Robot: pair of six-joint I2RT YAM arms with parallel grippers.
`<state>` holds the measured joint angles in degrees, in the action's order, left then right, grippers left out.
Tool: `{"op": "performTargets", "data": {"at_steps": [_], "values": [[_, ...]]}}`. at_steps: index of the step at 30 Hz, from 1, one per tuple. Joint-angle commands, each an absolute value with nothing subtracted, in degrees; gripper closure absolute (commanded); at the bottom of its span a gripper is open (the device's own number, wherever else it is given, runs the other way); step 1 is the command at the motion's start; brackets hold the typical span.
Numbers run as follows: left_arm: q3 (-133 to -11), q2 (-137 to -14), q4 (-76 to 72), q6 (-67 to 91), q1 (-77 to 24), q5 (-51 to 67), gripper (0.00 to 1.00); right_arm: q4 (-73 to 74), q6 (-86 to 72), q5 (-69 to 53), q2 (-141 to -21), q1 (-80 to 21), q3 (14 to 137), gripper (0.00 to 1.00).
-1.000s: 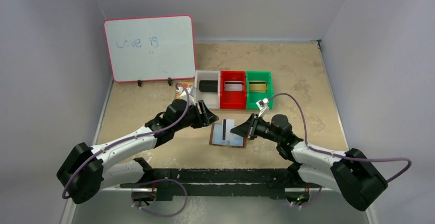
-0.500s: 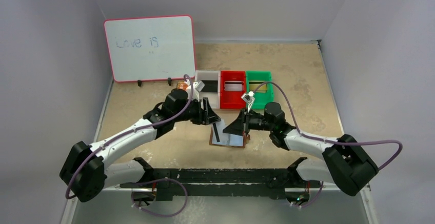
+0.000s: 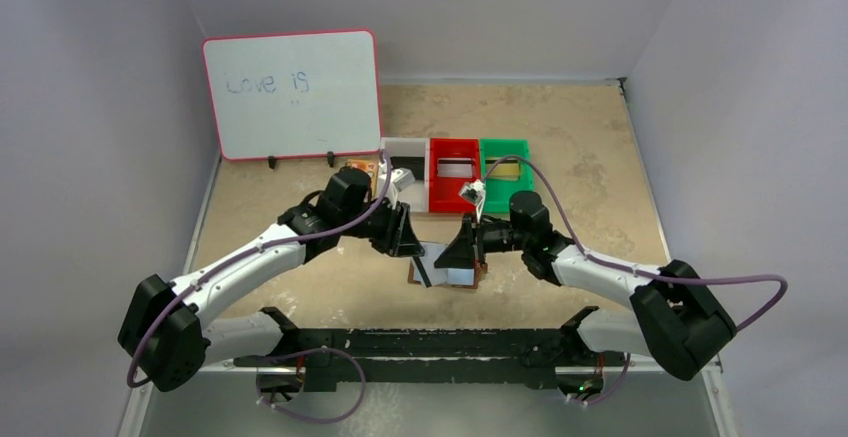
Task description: Take the credit cards out of the card holder
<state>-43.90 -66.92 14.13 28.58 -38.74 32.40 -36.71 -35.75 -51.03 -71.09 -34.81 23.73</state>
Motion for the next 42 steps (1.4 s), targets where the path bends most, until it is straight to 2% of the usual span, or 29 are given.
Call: {"op": "performTargets", "data": {"at_steps": [1,6,9,17,19,25,29,35,39,42], "values": [[-48.1,-67.3,17.3,22.8,-38.6,37.6,0.72,-35.1,-32.0,-54.8,-69.3,-34.6,26.9,1.00],[-48.6,-68.2,18.6,21.2,-38.6,41.1,0.87,-34.2,-31.2,-55.1,-68.6,-34.6,27.6,1.00],[-48.5,-68.1,18.4,21.3,-38.7,42.2,1.00,-34.2,-30.9,-55.7,-68.9,-34.6,28.1,1.00],[-48.5,-67.2,16.3,23.2,-38.6,43.8,1.00,-34.7,-30.8,-56.8,-69.3,-34.6,29.1,0.99],[-48.6,-67.1,16.3,23.2,-38.7,44.2,1.00,-35.3,-31.2,-57.4,-69.1,-34.7,29.0,0.92],[-49.0,-65.9,16.5,23.1,-38.7,46.1,1.00,-35.9,-31.6,-57.7,-67.8,-34.6,29.0,0.64],[-49.1,-64.8,15.9,23.6,-38.7,46.8,1.00,-37.4,-31.7,-58.6,-68.7,-34.6,29.4,0.55],[-49.5,-63.9,15.8,23.9,-38.7,47.0,1.00,-46.4,-36.0,-62.9,-71.8,-34.6,27.9,0.53],[-49.6,-63.8,15.7,23.8,-38.7,47.1,1.00,-50.7,-38.8,-65.9,-72.2,-34.8,27.1,0.58],[-49.9,-64.0,15.3,23.7,-38.7,46.9,1.00,-52.3,-39.8,-67.1,-72.2,-34.9,26.9,0.67]]}}
